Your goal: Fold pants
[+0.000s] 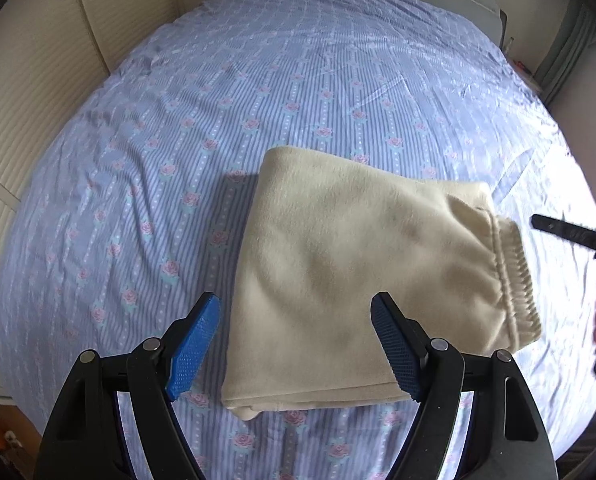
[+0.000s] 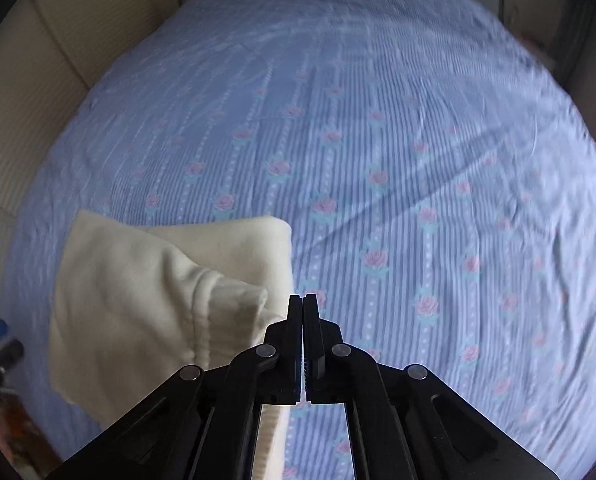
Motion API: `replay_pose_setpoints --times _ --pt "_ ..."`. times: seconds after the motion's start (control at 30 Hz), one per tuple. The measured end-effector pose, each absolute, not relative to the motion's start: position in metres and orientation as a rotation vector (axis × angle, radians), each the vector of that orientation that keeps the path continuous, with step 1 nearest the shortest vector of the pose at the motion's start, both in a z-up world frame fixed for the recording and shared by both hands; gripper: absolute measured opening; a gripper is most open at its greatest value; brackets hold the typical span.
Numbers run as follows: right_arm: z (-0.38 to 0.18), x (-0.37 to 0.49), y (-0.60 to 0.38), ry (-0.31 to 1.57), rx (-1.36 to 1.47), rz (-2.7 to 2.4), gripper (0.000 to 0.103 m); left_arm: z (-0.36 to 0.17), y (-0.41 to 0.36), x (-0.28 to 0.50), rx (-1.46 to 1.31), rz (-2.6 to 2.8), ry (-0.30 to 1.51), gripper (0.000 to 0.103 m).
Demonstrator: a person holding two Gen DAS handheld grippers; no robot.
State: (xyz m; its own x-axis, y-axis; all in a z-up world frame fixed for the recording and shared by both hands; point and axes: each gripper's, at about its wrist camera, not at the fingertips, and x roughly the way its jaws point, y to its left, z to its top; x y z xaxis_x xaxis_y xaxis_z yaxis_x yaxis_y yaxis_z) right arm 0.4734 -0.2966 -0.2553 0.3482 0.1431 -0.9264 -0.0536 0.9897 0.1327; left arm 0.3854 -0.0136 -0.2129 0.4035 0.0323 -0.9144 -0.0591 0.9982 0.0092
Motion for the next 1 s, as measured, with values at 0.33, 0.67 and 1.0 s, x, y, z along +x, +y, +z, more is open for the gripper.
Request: replay_pose_setpoints --times 0.33,0.67,1.0 --pt "-0.259 0.384 -0.291 1.211 0.327 0.176 0.087 -0.228 -0.012 0.362 0.021 0.048 1.187 0.080" --pt "-0.334 0.375 -0.295 1.350 0.432 0.151 0.087 -0.239 -0.005 0.347 0.030 0.065 1.210 0.080" --pt "-0.331 0.369 -0.306 1.370 0.514 0.142 0.089 -0.240 -0.008 0.344 0.050 0.046 1.220 0.082"
